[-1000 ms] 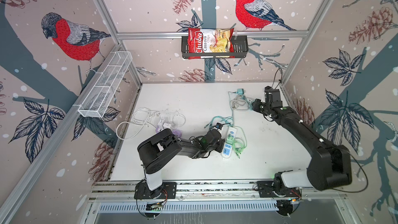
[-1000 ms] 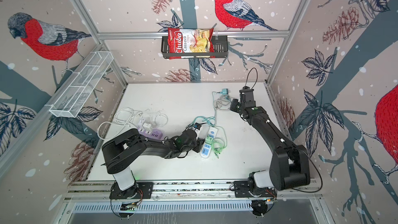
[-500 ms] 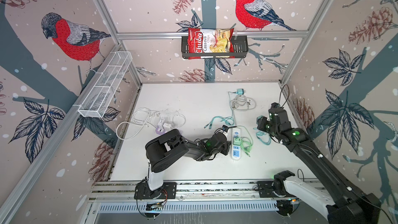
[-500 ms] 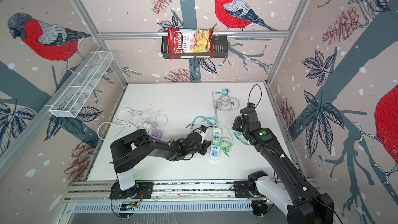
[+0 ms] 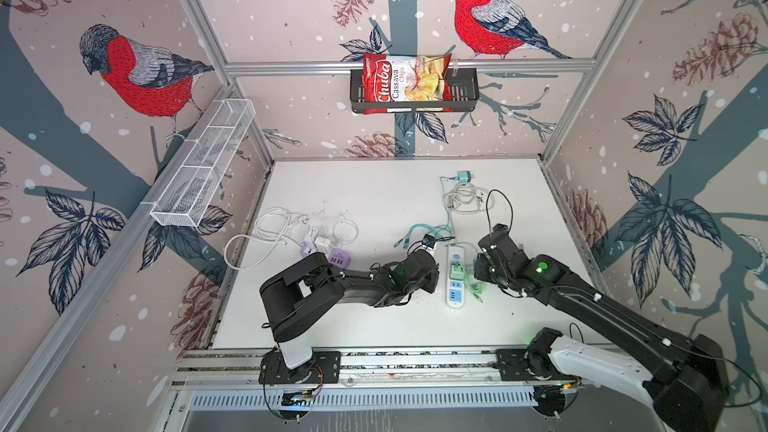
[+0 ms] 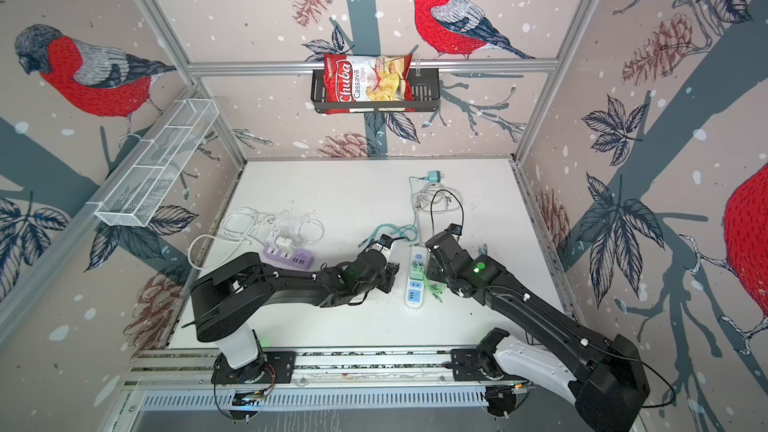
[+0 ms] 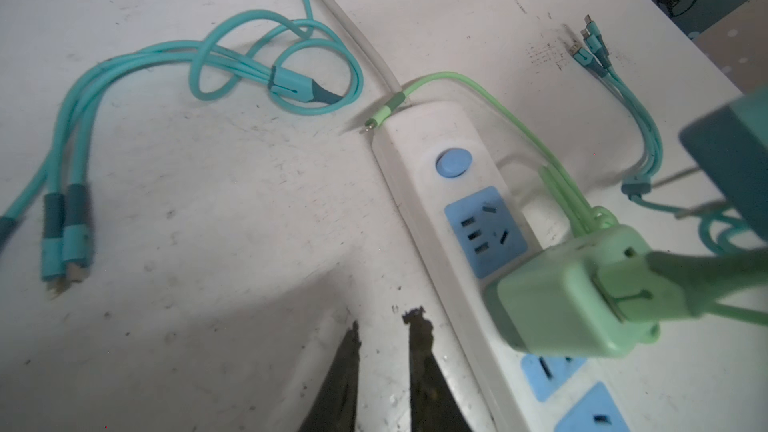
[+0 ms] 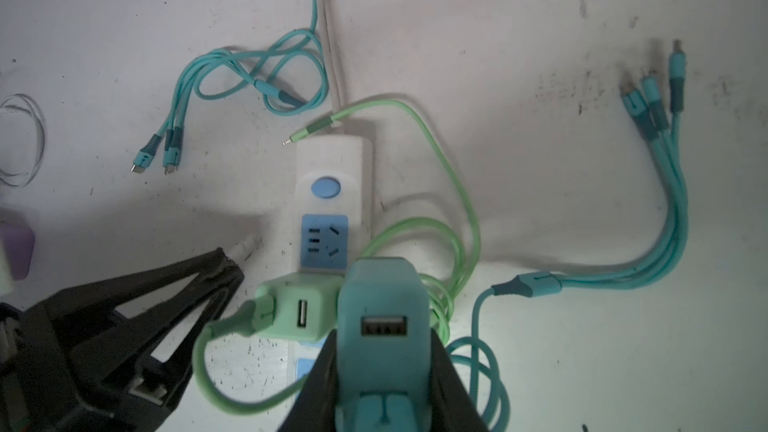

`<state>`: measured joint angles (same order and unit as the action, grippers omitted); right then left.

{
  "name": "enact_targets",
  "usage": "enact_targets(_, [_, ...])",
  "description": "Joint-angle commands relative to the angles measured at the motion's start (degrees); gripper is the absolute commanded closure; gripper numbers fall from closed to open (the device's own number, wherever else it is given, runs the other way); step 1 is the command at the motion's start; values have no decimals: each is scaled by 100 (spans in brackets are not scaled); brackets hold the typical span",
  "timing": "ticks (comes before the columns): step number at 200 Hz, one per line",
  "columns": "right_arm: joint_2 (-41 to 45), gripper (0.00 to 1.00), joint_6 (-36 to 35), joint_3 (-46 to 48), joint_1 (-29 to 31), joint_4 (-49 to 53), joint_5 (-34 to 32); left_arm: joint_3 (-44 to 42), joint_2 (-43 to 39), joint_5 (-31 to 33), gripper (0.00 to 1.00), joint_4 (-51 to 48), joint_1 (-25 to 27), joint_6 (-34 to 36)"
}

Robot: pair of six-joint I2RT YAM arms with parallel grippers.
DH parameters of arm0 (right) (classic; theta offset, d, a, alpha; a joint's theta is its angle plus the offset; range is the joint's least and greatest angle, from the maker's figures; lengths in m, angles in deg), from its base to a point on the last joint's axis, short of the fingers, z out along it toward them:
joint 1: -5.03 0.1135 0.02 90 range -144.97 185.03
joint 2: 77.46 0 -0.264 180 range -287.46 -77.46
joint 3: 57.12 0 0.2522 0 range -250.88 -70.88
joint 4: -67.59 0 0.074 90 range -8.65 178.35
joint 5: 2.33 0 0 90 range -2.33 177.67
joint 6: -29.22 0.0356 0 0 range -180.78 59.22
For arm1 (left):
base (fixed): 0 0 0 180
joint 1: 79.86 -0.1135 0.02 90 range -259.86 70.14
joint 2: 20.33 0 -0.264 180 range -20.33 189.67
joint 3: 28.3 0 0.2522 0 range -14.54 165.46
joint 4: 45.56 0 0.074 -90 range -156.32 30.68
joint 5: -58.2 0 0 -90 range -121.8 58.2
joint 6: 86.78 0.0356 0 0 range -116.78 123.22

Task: Insert the plug
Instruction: 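Lower the teal charger prongs toward a blue socket with the right gripper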

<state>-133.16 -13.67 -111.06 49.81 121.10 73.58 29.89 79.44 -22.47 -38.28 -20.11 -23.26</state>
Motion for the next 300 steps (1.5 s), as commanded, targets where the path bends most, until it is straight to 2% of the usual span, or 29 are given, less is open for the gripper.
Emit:
enact_targets(1, [228,91,853,193,313,376,-364,-65,-109,280,77,-135,-48,66])
enact_targets(27, [536,92,1094,413,556,426,-335,-167,-239,342,77,-124,-77,38])
enact_targets(74, [730,92,947,319,837,433,-101,-240,-403,517,78,-134,-77,-65])
enact_targets(152, [373,92,1045,130,1469,423,30,-538,-808,1213,78,-321,-77,-459])
enact_targets(221, [-364,92,841,-90,1515,125,199,-826,-1227,1648,77,-232,-112,-566])
enact_targets(300, [-972,92,830,-350,1561,-34,462,-1010,-1527,1735,76,-190,-183,-523])
